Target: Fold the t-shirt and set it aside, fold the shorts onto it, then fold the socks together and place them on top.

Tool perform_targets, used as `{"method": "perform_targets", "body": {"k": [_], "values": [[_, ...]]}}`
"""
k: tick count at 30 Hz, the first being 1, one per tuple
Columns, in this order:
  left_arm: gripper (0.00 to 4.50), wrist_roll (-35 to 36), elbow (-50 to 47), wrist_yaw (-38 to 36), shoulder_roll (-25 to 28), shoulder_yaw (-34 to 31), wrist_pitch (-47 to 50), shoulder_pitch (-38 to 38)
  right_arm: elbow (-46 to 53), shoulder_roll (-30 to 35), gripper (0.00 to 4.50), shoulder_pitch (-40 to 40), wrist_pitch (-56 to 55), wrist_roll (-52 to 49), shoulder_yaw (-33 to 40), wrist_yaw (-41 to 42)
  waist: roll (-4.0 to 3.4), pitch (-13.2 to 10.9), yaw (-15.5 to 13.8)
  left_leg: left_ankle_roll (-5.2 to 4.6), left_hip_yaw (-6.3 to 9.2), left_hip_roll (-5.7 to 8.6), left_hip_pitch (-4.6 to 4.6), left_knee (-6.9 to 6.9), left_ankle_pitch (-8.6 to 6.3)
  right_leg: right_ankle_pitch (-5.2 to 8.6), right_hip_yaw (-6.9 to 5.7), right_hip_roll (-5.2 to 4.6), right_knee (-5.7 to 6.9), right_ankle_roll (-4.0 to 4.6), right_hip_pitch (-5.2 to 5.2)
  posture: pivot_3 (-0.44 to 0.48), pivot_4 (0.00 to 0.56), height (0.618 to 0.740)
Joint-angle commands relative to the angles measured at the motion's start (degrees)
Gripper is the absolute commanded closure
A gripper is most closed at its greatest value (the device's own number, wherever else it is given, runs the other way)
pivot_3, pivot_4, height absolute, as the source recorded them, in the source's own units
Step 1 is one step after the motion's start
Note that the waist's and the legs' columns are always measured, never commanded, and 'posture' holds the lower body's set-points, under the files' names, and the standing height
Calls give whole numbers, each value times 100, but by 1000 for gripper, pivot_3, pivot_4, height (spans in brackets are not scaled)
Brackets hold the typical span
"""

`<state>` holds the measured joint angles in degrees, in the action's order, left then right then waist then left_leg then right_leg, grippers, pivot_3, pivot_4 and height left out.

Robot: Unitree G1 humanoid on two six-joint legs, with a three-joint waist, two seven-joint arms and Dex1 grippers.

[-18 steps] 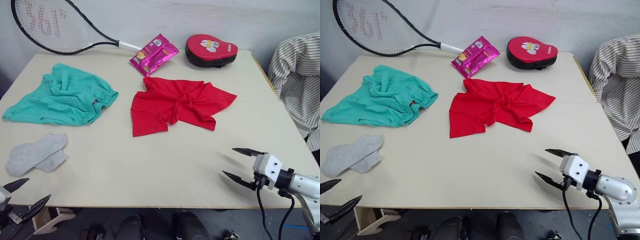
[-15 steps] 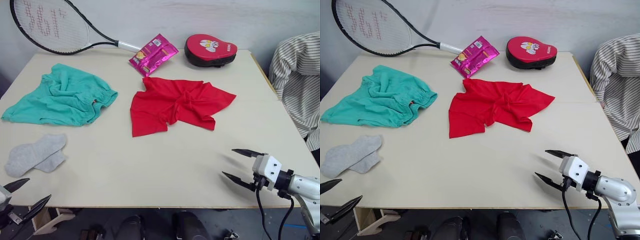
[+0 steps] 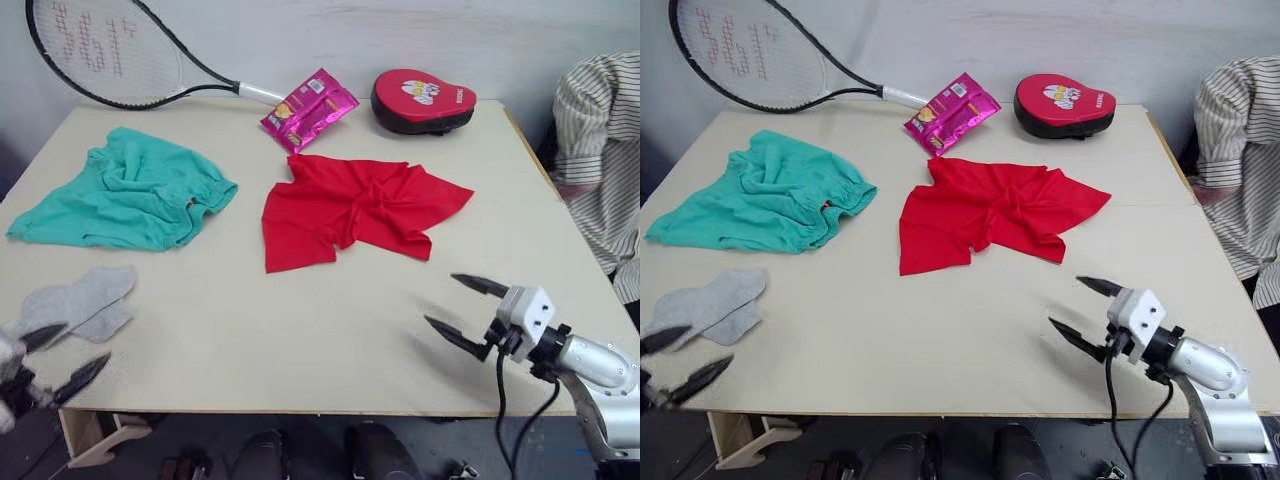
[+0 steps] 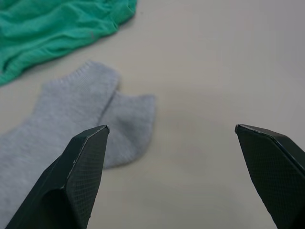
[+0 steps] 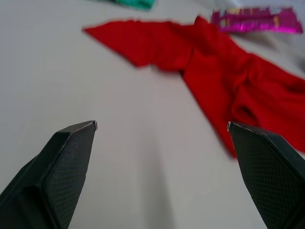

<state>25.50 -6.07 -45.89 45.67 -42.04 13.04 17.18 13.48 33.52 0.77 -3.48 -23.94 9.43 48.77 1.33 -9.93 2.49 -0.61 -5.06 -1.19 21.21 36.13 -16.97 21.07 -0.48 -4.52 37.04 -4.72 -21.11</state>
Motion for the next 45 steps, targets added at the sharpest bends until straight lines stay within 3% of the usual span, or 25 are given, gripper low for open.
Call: {"method": "perform_targets", "body": {"k": [1, 6, 9, 11, 16, 22, 25, 29, 36, 41, 43, 45], "values": [[25, -216, -103, 623, 416, 668, 751, -968, 523, -191, 0, -254, 72, -153, 49, -374, 1, 2, -56, 4, 0, 0, 1, 0, 3, -1, -3, -2, 2, 1, -1, 0, 150, 740], [25, -1251, 1663, 1076, 578, 2429, 1116, -3475, 661, -383, 0, -424, 175, -22, -96, -590, -1, 7, -117, -12, -1, 8, 12, 2, 23, -2, -21, -4, -3, -3, -3, 0, 150, 740], [25, -1636, 2892, 761, 416, 3111, 524, -4685, 822, -393, 0, -415, 242, 25, -183, -660, 11, 6, -78, -10, -20, 9, 34, 10, 29, -6, -34, -5, 40, -11, -36, 0, 150, 740], [25, -1562, 3043, 238, 380, 3340, 255, -5058, 968, -327, 0, -344, 209, 116, -186, -671, 15, 5, -45, -12, -47, 1, 39, 21, 28, -7, -53, -6, 40, -13, -42, 0, 150, 740], [25, -1066, 2327, -1126, 400, 3608, 223, -5177, 968, -129, 0, -99, 316, 254, 35, -739, 15, 5, -57, -8, -60, -14, 38, 33, 19, -7, -68, -4, 38, -13, -45, 0, 150, 740], [25, -1221, 1304, -1746, 235, 4447, 568, -5084, 171, 477, 0, -494, 687, 992, -183, -732, 15, 3, -84, -16, -58, -18, 35, 92, 7, -7, -60, -6, 42, -14, -28, 0, 150, 740], [25, -1707, 1177, -1544, 0, 4950, 321, -5071, -318, 757, 0, -990, 1098, 1525, -641, -652, 11, 2, -74, -17, -58, -18, 22, 94, 7, -11, -53, -7, 57, -15, -25, 0, 150, 740], [25, -2283, 1408, -922, -582, 5375, 185, -5169, -1104, 667, 0, -1791, 1372, 2137, -1116, -910, 9, 1, -83, -10, -58, -24, 26, 93, 12, -7, -54, 2, 71, -7, -39, 0, 150, 740], [25, -2738, 1543, -445, -958, 5576, 643, -5266, -1703, 521, 0, -2395, 2012, 2610, -1480, -1042, 8, 0, -91, -7, -62, -28, 40, 100, 15, -7, -55, 5, 70, -8, -45, 0, 150, 740], [0, -3104, 2344, -148, -1175, 5785, 397, -5539, -2569, 402, 1067, -2823, 1783, 2864, -1642, -1189, 9, 1, -88, -17, -62, -25, 28, 118, 15, -11, -55, 0, 70, -15, -28, 0, 150, 740], [0, -3185, 2659, -99, -1266, 5832, 281, -5667, -2838, 400, 1702, -2933, 1685, 2949, -1705, -1177, 10, 1, -92, -16, -61, -24, 15, 117, 15, -14, -55, -1, 75, -16, -17, 0, 150, 740], [407, -3245, 2965, -88, -1343, 5855, 134, -5785, -3071, 393, 2353, -3036, 1573, 2967, -1724, -1158, 10, 3, -100, -17, -56, -24, 5, 118, 16, -15, -60, -2, 75, -15, -4, 0, 150, 740]]}}
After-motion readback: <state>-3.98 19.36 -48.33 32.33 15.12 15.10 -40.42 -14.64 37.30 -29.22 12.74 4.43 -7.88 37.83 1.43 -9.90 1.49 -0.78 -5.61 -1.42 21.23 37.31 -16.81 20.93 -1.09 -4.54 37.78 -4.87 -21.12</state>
